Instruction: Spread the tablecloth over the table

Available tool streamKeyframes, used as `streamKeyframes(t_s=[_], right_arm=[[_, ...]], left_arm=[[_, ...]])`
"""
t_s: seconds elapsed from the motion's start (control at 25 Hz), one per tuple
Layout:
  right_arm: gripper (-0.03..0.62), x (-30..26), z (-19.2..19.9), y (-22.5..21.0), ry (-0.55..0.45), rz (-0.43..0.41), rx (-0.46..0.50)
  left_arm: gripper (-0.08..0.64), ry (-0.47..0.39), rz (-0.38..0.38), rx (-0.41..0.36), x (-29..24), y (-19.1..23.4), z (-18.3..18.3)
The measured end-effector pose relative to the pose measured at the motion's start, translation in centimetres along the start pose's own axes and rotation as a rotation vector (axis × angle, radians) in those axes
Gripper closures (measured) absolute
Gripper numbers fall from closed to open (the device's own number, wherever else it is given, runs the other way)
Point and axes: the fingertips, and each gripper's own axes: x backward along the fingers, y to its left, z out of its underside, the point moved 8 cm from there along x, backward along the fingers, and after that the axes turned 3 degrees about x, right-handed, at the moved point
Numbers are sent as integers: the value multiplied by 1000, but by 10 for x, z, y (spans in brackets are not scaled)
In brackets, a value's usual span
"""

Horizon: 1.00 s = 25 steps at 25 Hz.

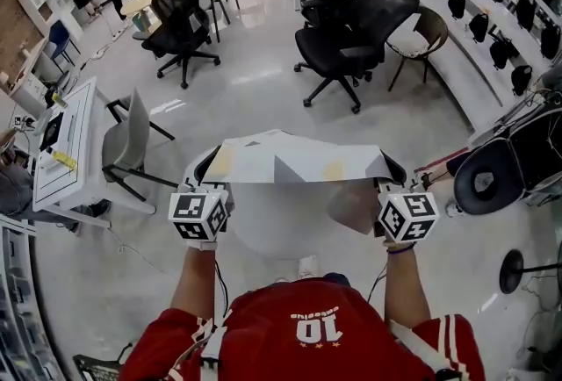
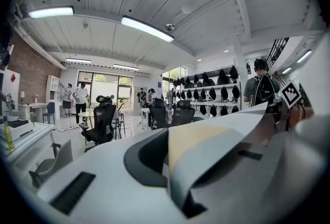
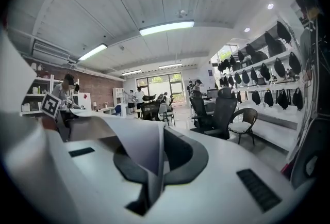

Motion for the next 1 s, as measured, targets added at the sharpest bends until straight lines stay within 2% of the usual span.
streamKeyframes(t_s=[0.2, 0.44, 0.76, 1.0], right_arm=[[575, 13, 18, 11, 20, -1, 0], [575, 26, 36, 27, 61, 2, 20], [571, 49, 65, 46, 181, 15, 191], [503, 67, 91, 48, 243, 66, 212]], left_arm=[[551, 31, 8, -10, 15, 2, 17], [551, 67, 26, 34, 32, 8, 38], [551, 74, 46, 65, 50, 8, 47], [551, 99, 66, 68, 59, 2, 59]])
